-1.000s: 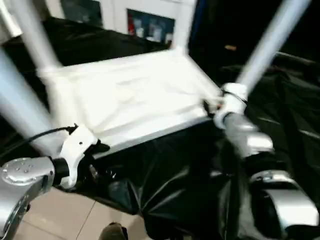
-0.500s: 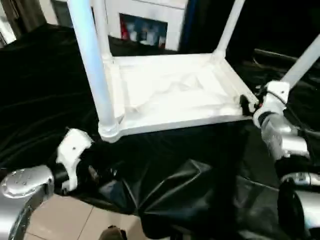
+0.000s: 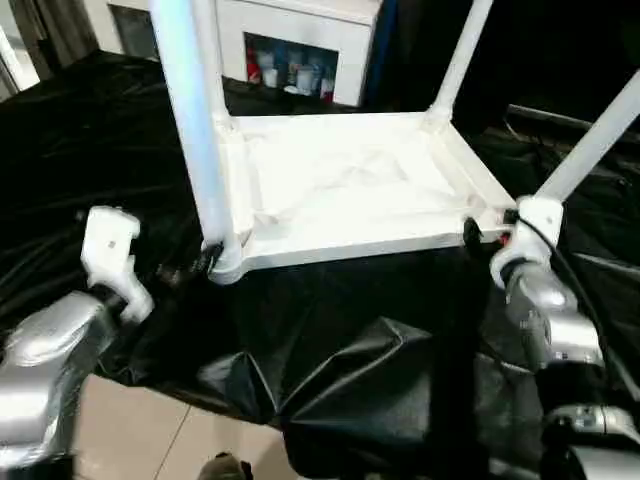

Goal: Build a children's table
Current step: Rotate table base

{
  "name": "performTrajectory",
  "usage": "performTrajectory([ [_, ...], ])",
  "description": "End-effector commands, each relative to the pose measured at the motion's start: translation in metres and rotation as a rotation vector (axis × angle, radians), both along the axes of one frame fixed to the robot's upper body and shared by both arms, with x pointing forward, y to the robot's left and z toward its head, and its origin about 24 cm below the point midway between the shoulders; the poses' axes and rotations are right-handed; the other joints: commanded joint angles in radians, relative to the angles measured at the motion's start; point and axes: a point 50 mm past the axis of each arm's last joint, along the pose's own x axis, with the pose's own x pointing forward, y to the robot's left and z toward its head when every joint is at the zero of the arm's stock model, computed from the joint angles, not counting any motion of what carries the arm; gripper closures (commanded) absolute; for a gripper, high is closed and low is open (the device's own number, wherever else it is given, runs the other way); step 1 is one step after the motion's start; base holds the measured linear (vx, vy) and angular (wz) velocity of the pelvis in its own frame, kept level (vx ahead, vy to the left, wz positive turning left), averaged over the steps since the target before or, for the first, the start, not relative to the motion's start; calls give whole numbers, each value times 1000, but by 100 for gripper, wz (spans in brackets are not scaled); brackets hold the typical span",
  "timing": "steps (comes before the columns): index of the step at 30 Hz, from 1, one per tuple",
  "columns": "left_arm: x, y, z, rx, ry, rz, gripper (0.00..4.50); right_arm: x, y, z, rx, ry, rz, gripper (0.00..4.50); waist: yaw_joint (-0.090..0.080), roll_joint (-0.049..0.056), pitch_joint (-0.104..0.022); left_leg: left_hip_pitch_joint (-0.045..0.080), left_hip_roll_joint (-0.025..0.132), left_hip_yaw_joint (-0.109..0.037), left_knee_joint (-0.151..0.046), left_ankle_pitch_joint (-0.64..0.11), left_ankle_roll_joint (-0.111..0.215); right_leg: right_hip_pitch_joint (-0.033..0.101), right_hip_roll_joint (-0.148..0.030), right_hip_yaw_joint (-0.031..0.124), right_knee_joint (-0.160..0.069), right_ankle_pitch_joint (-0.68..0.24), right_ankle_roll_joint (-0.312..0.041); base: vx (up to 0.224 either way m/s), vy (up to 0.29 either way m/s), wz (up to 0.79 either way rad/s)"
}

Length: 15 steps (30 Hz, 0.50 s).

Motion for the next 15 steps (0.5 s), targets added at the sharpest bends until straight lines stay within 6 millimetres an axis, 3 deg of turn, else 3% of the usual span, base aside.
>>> performTrajectory([
  [1,6,-6,2,-33,-27,-14,0,-3,-10,5,-20,-5,-76,0,1,8,-81,19,9,-1,-73,-358,-31,37,-32,22,-89,-466,-68,0,0,0],
  [2,14,-16,6,-78,-60,-56,0,-5,-13,3,-40,21,-135,0,0,4,-80,18,5,1,-71,-349,-29,36,-31,22,-92,-476,-61,0,0,0],
  [4,20,-23,9,-100,-82,-77,0,-5,-15,1,-43,38,-172,0,2,8,-84,20,5,1,-70,-337,-31,36,-34,22,-91,-467,-61,0,0,0],
  [7,25,-37,17,-172,-112,-157,0,-5,-15,-1,-65,71,-195,0,-2,7,-88,13,6,0,-71,-317,-32,43,-33,22,-83,-416,-70,0,0,0],
  [8,25,-42,18,-191,-113,-196,0,-4,-14,-2,-69,83,-189,0,-1,6,-90,13,6,1,-70,-300,-30,45,-33,23,-80,-386,-79,0,0,0],
  [9,21,-52,20,-234,-95,-302,0,-1,-11,-5,-79,111,-162,0,-1,18,-94,14,7,1,-68,-287,-30,47,-34,24,-74,-349,-96,0,0,0],
  [11,12,-62,19,-258,-41,-451,0,2,-5,-11,-95,155,-110,0,-1,13,-95,14,7,3,-67,-268,-26,48,-32,24,-66,-291,-129,0,0,0],
  [12,6,-67,18,-264,-6,-526,0,4,0,-14,-99,177,-78,0,-1,22,-98,18,9,5,-65,-261,-24,46,-32,25,-60,-249,-154,0,0,0],
  [15,-2,-73,17,-268,41,-632,0,11,8,-19,-75,193,-27,0,3,23,-96,20,10,10,-64,-249,-15,51,-28,27,-56,-197,-181,0,0,0],
])
